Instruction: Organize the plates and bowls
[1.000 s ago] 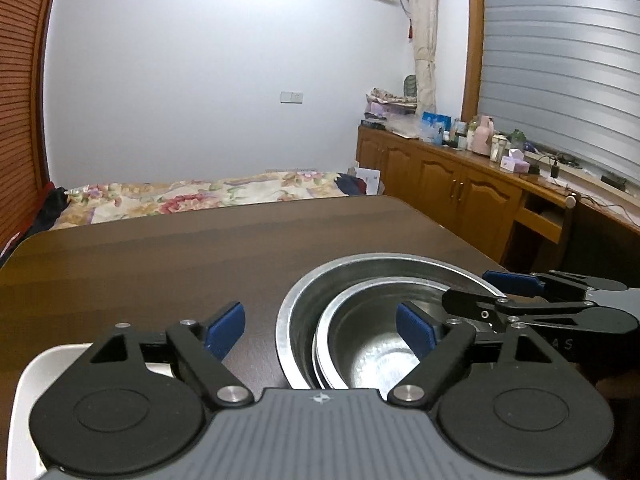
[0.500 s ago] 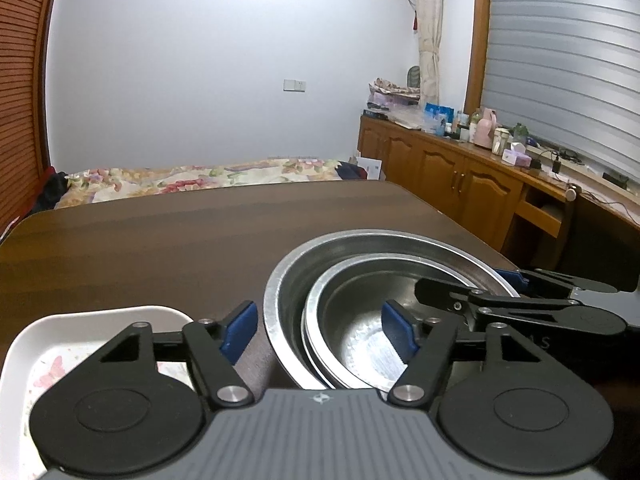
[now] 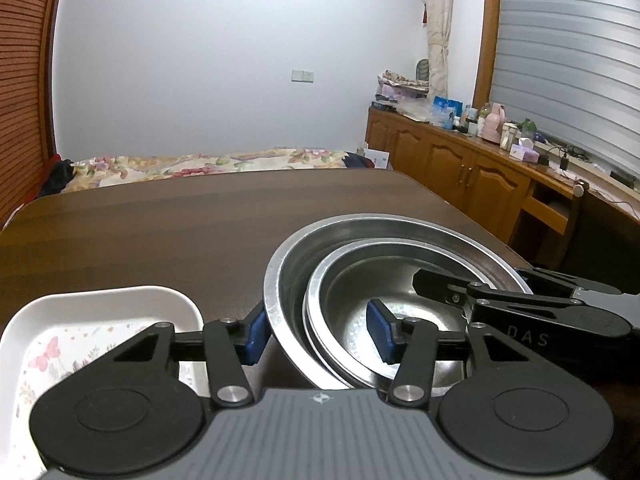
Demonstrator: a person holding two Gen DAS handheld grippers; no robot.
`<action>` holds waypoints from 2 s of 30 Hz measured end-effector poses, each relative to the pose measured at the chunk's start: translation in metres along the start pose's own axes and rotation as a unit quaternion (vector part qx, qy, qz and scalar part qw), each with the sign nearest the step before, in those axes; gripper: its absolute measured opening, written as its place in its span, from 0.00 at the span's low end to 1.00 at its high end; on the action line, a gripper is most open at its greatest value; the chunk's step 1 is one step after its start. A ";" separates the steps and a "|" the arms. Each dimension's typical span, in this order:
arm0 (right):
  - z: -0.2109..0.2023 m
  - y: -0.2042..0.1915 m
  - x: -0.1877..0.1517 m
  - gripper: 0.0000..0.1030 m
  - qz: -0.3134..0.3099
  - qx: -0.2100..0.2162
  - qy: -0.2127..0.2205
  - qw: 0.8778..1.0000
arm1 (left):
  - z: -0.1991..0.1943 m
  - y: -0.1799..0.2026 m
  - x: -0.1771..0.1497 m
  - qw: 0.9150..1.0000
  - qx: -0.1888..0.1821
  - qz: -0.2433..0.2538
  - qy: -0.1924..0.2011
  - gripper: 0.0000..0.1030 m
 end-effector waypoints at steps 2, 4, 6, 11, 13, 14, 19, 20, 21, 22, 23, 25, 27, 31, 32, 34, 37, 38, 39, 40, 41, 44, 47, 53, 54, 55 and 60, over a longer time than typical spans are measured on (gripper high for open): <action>-0.001 -0.001 -0.001 0.56 0.001 0.000 -0.002 1.000 | 0.000 -0.001 -0.001 1.000 0.000 0.000 0.000 0.52; -0.001 -0.003 -0.002 0.53 0.001 0.003 -0.004 1.000 | 0.001 0.001 0.001 1.000 -0.002 -0.001 -0.002 0.51; -0.002 -0.005 -0.004 0.51 0.001 0.006 -0.007 1.000 | 0.002 0.001 0.000 1.000 -0.002 -0.001 -0.004 0.50; -0.002 -0.009 -0.006 0.48 -0.003 0.004 -0.010 1.000 | 0.000 0.000 -0.003 1.000 0.002 -0.004 -0.002 0.45; -0.003 -0.008 -0.006 0.45 0.000 0.003 -0.011 1.000 | -0.002 -0.003 -0.003 1.000 0.000 -0.016 -0.004 0.40; -0.004 -0.007 -0.006 0.44 0.002 0.000 -0.010 1.000 | -0.002 -0.004 -0.002 1.000 -0.002 -0.018 -0.004 0.40; -0.007 -0.008 -0.004 0.38 0.004 -0.018 -0.001 1.000 | -0.007 -0.003 0.002 1.000 0.001 -0.017 0.004 0.40; -0.007 -0.008 -0.003 0.38 0.009 -0.018 -0.001 1.000 | -0.009 -0.003 0.003 1.000 0.001 -0.015 0.005 0.40; -0.007 -0.008 -0.001 0.37 0.010 -0.019 -0.001 1.000 | -0.011 -0.003 0.006 1.000 0.001 -0.014 0.007 0.40; -0.009 -0.009 0.001 0.37 0.009 -0.020 0.001 1.000 | -0.013 -0.003 0.008 1.000 0.001 -0.013 0.008 0.40; -0.010 -0.010 0.003 0.37 0.008 -0.021 0.004 1.000 | -0.014 -0.003 0.010 1.000 0.000 -0.013 0.011 0.40; -0.012 -0.011 0.009 0.37 0.009 -0.020 0.008 1.000 | -0.019 -0.003 0.015 1.000 -0.001 -0.015 0.014 0.40; -0.014 -0.012 0.014 0.37 0.011 -0.018 0.012 1.000 | -0.024 -0.004 0.020 1.000 -0.002 -0.015 0.021 0.40; -0.019 -0.016 0.027 0.37 0.007 -0.013 0.025 1.000 | -0.035 -0.004 0.032 0.999 -0.004 -0.014 0.032 0.40; -0.020 -0.017 0.030 0.37 0.006 -0.012 0.027 1.000 | -0.038 -0.004 0.036 0.999 -0.005 -0.012 0.034 0.40; -0.020 -0.017 0.035 0.37 0.008 -0.008 0.028 1.000 | -0.043 -0.003 0.043 0.999 -0.008 -0.009 0.035 0.40; -0.022 -0.021 0.044 0.37 0.009 -0.006 0.032 0.999 | -0.055 -0.005 0.052 0.999 -0.005 0.000 0.046 0.40; -0.023 -0.023 0.047 0.37 0.008 -0.004 0.035 0.999 | -0.058 -0.007 0.054 0.999 -0.004 0.002 0.047 0.40; -0.024 -0.025 0.049 0.37 0.007 -0.001 0.037 0.999 | -0.061 -0.008 0.056 0.999 -0.003 0.002 0.048 0.40; -0.025 -0.027 0.051 0.37 0.008 0.002 0.039 0.999 | -0.063 -0.010 0.057 0.999 -0.002 0.000 0.049 0.40; -0.026 -0.029 0.053 0.37 0.008 0.004 0.041 0.999 | -0.066 -0.012 0.059 0.999 0.000 -0.001 0.050 0.40; -0.027 -0.035 0.059 0.37 0.007 0.013 0.045 0.999 | -0.075 -0.019 0.062 0.998 0.008 0.001 0.057 0.40; -0.027 -0.043 0.062 0.37 0.005 0.025 0.047 0.999 | -0.083 -0.026 0.065 0.998 0.015 -0.002 0.060 0.40; -0.024 -0.060 0.065 0.37 -0.002 0.041 0.048 0.998 | -0.098 -0.042 0.066 0.997 0.031 -0.002 0.065 0.40; -0.025 -0.064 0.064 0.37 -0.003 0.043 0.049 0.998 | -0.100 -0.045 0.066 0.997 0.034 -0.002 0.066 0.40; -0.024 -0.067 0.064 0.37 -0.004 0.046 0.049 0.998 | -0.102 -0.048 0.066 0.997 0.037 -0.003 0.067 0.40; -0.021 -0.083 0.065 0.37 -0.005 0.064 0.045 0.997 | -0.110 -0.064 0.065 0.996 0.049 -0.010 0.069 0.40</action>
Point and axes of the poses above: each gripper's, at about its wrist camera, not at the fingertips, and z roughly the way its jaws point, y to its right, x to its top, the point moved 8 cm from there along z, roughly the way its jaws point, and after that the axes turned 4 degrees about -z, right-handed, at the moved point
